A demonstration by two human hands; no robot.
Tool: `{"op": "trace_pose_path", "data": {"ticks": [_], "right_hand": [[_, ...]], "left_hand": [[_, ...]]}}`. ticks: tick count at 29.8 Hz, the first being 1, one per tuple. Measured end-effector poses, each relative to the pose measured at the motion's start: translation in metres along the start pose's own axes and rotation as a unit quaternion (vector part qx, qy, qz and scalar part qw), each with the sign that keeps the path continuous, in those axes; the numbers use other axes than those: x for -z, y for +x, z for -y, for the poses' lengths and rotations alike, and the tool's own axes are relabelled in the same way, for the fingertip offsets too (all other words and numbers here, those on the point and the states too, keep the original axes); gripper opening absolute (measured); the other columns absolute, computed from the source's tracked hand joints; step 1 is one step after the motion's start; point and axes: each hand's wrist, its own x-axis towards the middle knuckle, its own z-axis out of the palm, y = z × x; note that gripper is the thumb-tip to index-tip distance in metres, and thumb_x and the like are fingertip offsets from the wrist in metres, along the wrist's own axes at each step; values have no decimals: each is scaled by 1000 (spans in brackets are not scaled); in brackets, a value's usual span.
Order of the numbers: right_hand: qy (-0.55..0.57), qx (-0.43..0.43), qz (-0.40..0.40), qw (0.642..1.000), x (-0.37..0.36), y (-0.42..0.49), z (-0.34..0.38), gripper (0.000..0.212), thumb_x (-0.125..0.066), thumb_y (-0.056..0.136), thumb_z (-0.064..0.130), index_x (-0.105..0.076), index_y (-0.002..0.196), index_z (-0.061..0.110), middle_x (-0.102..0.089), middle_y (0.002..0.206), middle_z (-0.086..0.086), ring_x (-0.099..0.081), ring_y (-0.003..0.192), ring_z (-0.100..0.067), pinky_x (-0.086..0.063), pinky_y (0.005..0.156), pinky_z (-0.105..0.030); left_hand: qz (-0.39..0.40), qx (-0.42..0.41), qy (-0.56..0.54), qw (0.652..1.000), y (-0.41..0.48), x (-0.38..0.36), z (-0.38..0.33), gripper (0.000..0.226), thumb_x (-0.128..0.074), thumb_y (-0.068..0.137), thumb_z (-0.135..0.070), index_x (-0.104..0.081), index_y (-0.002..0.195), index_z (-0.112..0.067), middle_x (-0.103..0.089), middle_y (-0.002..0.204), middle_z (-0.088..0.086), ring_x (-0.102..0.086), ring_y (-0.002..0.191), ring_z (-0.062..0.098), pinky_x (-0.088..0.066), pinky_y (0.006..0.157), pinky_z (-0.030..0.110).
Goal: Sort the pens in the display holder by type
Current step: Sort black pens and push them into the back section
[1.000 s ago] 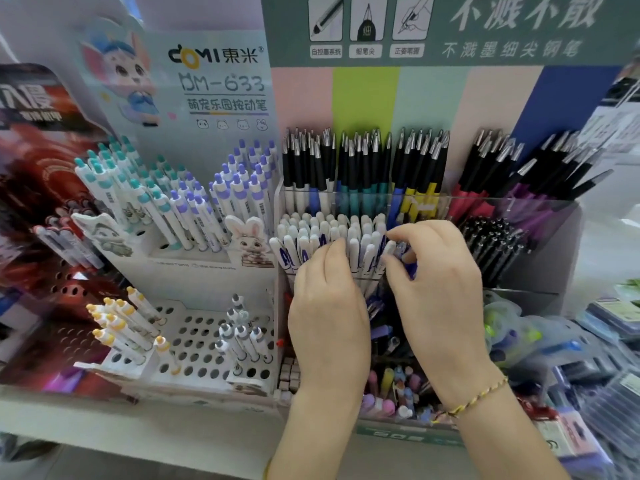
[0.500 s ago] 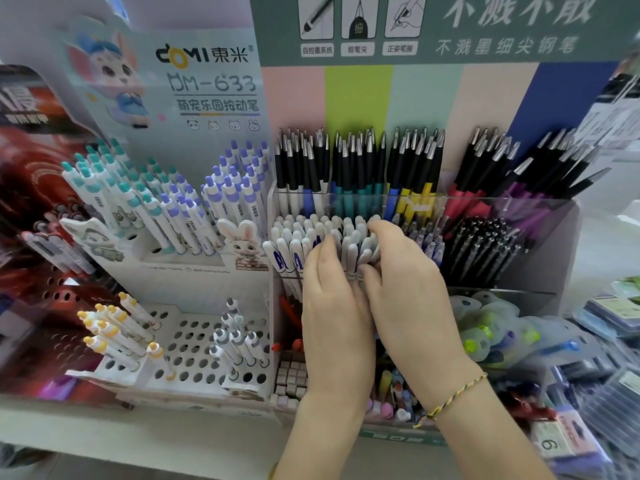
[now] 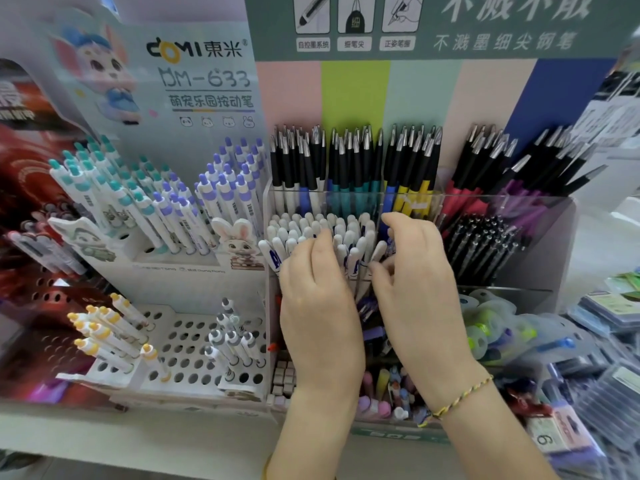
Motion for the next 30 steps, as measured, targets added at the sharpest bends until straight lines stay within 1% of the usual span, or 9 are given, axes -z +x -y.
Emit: {"op": "trace_pose_path", "data": {"ticks": [3, 5, 7, 10, 13, 17, 23, 26, 30], "right_hand": [[-4, 4, -23, 1000, -3, 1, -2, 43, -62, 80, -7, -55, 121, 5, -58, 107, -10, -60, 81, -21, -37, 80, -21], [-10, 2, -28, 1000, -4, 3, -3, 42, -61, 80, -6, -57, 120, 6, -62, 103, -8, -61, 85, -21, -38, 80, -22], [-13, 2, -26, 1000, -4, 4, 0, 40, -59, 81, -4, -58, 119, 8, -65, 99, -6, -62, 85, -22, -44, 74, -24], [-10, 23, -28, 999, -4, 7, 6, 34, -59, 79, -6, -59, 111, 7, -66, 86, -8, -64, 77, -26, -54, 66, -39], [-6, 40, -24, 999, -4, 13, 9, 23, -57, 79, -7, -59, 99, 5, -65, 78, -10, -63, 72, -29, -53, 61, -43], [4, 30, -26, 999, -7, 19, 6, 12, -57, 83, -3, -58, 90, 6, -63, 84, -7, -60, 76, -25, -50, 68, -42], [15, 35, -34, 999, -8, 27, 7, 9, -59, 82, -2, -61, 86, 6, -62, 80, -7, -59, 74, -23, -50, 66, -42], [-10, 31, -5, 999, -6, 27, 6, 9, -58, 81, -2, -62, 83, 6, -63, 81, -7, -59, 75, -24, -49, 68, -42], [-1, 28, -16, 999, 0, 20, 2, 17, -55, 84, -4, -62, 95, 7, -60, 86, -7, -59, 75, -24, -50, 68, -42]], "left_hand": [[-31, -7, -56, 998, 0, 5, -1, 18, -63, 88, -10, -60, 104, -4, -58, 97, 7, -54, 85, 14, -46, 72, 19], [-3, -15, -97, 995, -3, 7, -2, 8, -61, 89, -17, -61, 92, -10, -58, 85, -1, -50, 74, 8, -44, 64, 22], [49, -15, -105, 993, -5, 4, 1, 9, -60, 90, -23, -63, 87, -15, -61, 80, -6, -53, 71, 8, -45, 61, 24], [89, 2, -124, 988, -5, 0, 6, 20, -52, 90, -30, -67, 92, -18, -66, 84, -8, -59, 77, 10, -51, 64, 32], [82, 26, -153, 985, 2, 2, 6, 13, -58, 91, -20, -69, 96, -15, -68, 88, -6, -61, 81, 10, -52, 70, 34], [83, 31, -152, 984, 8, 3, 4, 10, -60, 90, -12, -69, 95, -15, -68, 87, -5, -61, 81, 11, -52, 70, 37], [74, 28, -173, 982, 11, 5, 2, 11, -60, 90, -8, -67, 97, -14, -66, 89, -5, -59, 83, 10, -51, 74, 33], [94, 33, -180, 979, 11, 6, 3, 10, -59, 90, -8, -65, 95, -14, -63, 88, -6, -58, 83, 9, -51, 74, 34], [129, 54, -186, 973, 5, 9, 9, 8, -58, 91, -12, -64, 96, -15, -64, 89, -9, -59, 85, 6, -51, 78, 31]]}}
